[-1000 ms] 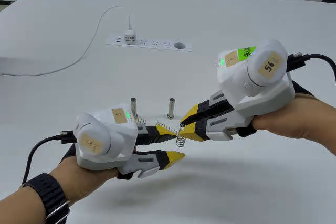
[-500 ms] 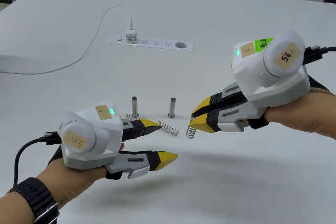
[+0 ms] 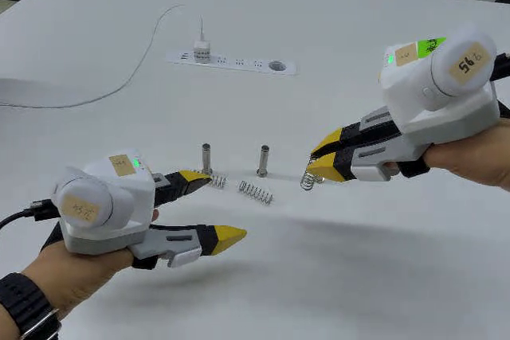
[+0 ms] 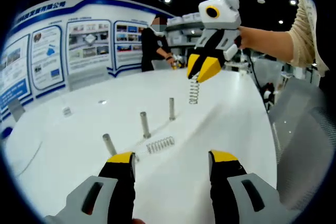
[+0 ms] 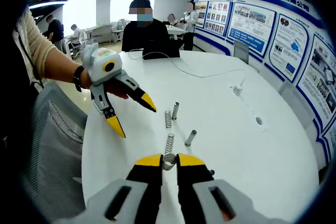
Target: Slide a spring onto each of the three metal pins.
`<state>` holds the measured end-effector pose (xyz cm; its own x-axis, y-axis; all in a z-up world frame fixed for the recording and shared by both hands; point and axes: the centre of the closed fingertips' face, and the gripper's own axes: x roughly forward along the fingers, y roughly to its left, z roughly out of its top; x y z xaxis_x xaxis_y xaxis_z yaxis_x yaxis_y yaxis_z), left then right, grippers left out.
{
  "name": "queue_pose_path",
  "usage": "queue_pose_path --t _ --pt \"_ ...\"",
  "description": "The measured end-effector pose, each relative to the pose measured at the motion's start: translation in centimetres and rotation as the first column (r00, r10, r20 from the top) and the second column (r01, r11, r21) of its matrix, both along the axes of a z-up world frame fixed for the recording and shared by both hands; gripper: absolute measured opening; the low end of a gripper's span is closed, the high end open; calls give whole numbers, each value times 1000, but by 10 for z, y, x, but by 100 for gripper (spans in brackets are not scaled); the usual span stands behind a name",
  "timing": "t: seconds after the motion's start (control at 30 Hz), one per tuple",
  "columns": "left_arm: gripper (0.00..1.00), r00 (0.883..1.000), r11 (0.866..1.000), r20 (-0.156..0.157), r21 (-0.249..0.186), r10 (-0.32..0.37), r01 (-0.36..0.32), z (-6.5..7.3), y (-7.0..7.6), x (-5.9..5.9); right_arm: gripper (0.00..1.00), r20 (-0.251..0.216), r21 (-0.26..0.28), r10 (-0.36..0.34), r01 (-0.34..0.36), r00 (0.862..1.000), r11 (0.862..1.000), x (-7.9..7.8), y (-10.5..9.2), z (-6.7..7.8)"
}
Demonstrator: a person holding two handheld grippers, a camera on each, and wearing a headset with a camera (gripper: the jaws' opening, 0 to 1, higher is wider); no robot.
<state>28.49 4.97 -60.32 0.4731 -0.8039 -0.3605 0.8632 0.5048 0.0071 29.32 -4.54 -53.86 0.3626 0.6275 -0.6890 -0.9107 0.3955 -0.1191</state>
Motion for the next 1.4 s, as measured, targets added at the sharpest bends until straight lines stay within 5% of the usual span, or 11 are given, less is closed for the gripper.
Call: queue_pose_path --t 0.57,0.97,1.4 --pt "63 997 997 13 0 77 -77 6 28 6 11 49 -1 -102 102 994 995 32 -29 16" --pt "63 993 993 17 6 114 -114 9 42 5 11 58 -21 -167 169 984 985 59 -42 2" --pt "63 991 991 10 9 134 -134 7 50 5 11 32 -29 -183 184 983 982 66 -43 -12"
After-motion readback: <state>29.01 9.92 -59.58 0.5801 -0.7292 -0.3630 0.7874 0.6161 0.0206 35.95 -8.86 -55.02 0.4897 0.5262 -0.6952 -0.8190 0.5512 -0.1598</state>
